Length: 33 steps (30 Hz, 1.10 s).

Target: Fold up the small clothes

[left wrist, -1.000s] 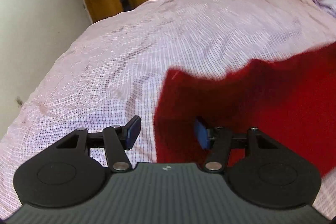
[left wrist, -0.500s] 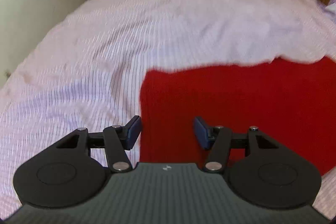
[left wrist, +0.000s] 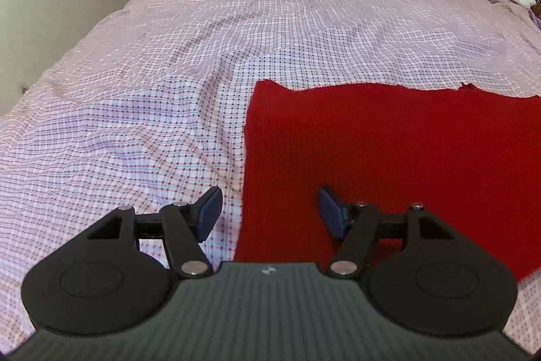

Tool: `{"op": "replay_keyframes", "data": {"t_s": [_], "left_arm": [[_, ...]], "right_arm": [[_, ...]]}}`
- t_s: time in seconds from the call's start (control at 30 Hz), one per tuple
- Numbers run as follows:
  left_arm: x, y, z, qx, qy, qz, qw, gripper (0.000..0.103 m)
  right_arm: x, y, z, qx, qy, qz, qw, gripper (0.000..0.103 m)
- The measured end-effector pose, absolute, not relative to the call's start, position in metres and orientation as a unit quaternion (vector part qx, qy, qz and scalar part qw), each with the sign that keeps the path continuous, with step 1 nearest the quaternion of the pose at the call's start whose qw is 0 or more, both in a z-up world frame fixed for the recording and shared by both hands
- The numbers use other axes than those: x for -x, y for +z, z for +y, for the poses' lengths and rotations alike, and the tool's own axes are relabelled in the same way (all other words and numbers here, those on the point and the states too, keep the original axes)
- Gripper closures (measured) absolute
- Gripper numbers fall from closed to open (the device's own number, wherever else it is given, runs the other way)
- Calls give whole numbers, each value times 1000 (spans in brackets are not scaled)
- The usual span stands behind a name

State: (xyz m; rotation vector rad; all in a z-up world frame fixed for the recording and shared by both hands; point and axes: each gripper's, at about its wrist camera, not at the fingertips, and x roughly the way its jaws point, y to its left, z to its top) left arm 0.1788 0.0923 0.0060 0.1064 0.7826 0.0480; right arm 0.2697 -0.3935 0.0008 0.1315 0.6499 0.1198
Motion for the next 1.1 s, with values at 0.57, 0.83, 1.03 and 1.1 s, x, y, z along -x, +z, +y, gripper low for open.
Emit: {"op": "replay_keyframes", "data": {"t_s": [0.57,0.83,1.03,1.1], "left_arm": [[-109,39,86,10,22,402,915,34],[-97,36,90,31,23,407,913,34],[-97,34,94,50,21,411,910,34],[-97,33,95,52,20,412,909,34]], "right_arm": [[-169,50,-407,-206,28,298,932,28],[-144,33,-405,-268,-10,301,915,21],[-150,15,-403,-302,-20,312,901,20],[-151,11,-402,-304,-22,312,900,20]]}}
